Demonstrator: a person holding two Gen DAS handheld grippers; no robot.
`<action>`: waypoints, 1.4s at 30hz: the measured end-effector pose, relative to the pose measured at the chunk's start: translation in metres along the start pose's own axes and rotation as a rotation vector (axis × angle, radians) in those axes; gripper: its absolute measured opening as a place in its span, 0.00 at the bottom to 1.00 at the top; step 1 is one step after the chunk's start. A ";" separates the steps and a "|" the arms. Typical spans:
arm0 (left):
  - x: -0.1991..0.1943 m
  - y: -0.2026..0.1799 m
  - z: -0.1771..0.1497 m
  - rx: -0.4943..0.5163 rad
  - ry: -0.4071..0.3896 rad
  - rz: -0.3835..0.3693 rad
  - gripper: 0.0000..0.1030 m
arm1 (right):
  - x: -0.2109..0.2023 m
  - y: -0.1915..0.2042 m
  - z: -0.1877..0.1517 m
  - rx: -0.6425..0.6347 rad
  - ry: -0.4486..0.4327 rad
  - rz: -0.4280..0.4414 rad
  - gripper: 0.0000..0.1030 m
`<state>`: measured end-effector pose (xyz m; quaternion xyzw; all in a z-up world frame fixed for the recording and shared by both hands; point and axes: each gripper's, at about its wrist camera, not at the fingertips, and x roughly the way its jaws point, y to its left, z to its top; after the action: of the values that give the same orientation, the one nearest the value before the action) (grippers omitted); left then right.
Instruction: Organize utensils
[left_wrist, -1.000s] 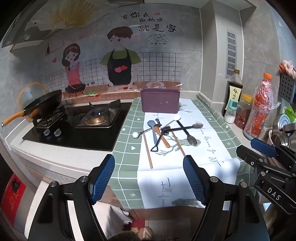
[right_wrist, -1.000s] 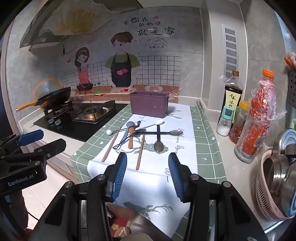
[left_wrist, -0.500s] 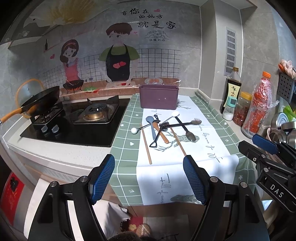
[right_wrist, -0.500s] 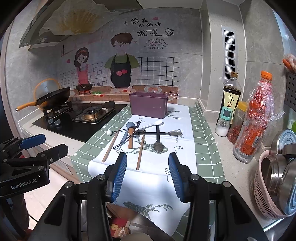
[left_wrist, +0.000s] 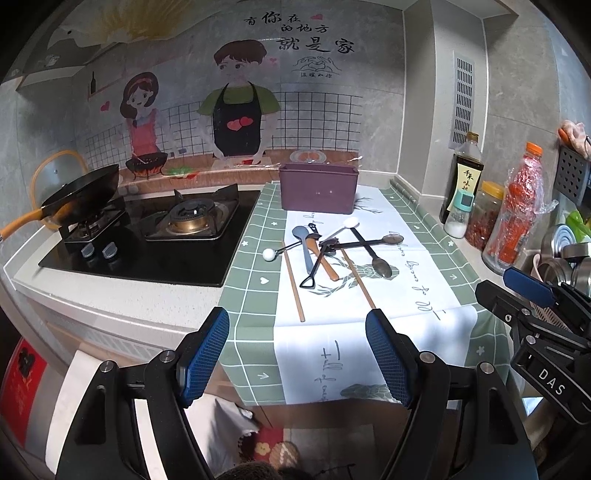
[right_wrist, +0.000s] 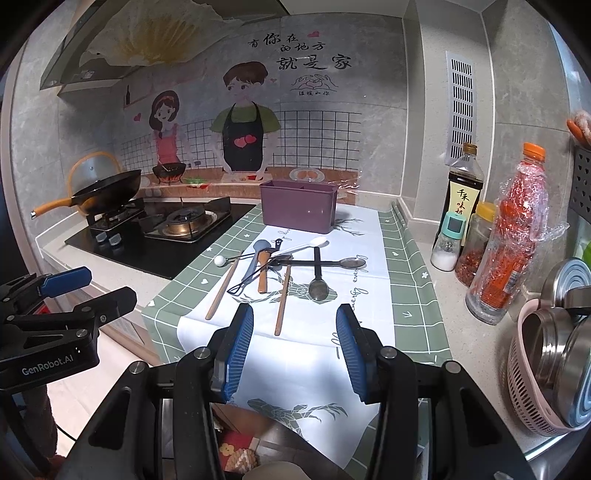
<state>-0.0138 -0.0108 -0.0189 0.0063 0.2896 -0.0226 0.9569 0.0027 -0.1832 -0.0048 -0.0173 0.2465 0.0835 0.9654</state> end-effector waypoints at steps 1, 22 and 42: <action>-0.001 -0.001 -0.002 0.000 -0.001 0.000 0.74 | 0.001 0.001 0.000 0.000 -0.001 -0.001 0.43; 0.000 0.008 0.007 0.004 0.003 0.002 0.74 | 0.007 0.003 0.001 -0.002 0.004 0.005 0.43; 0.000 0.026 0.005 0.009 0.032 -0.007 0.74 | 0.020 0.001 0.002 -0.009 0.017 0.003 0.43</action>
<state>-0.0102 0.0150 -0.0147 0.0101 0.3049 -0.0270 0.9519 0.0209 -0.1786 -0.0132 -0.0218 0.2543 0.0859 0.9631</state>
